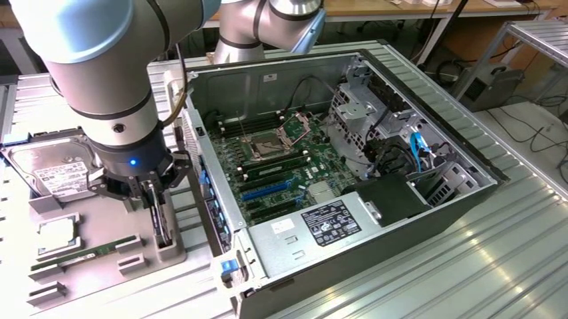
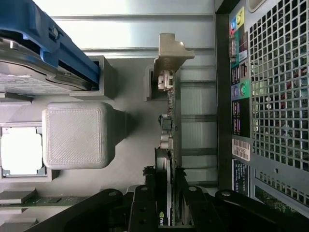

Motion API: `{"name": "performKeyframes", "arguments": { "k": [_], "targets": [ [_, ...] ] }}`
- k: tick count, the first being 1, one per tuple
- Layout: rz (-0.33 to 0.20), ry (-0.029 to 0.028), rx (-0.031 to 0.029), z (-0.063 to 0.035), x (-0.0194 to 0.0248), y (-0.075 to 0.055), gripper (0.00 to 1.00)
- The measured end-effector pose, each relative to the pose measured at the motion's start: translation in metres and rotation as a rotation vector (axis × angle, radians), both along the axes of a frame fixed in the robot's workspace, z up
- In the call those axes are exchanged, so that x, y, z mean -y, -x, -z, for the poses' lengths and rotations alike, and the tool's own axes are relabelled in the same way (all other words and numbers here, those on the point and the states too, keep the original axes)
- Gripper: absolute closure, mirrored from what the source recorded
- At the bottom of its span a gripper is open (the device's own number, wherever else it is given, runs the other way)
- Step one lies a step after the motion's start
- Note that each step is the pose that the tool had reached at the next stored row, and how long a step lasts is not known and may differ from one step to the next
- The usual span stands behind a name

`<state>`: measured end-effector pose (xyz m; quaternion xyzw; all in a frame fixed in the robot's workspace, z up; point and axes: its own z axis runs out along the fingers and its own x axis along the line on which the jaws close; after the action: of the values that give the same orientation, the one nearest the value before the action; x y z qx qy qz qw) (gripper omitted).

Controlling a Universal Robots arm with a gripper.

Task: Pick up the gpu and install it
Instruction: 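Pick up the gpu and move the gpu toward the slot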

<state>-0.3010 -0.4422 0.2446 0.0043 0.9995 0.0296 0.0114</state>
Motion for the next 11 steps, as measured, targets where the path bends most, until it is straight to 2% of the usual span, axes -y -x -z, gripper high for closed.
{"name": "performKeyframes", "arguments": {
  "k": [11],
  "targets": [
    [-0.015,0.0,-0.0001,-0.0011,0.0,0.0,0.74]
  ]
}}
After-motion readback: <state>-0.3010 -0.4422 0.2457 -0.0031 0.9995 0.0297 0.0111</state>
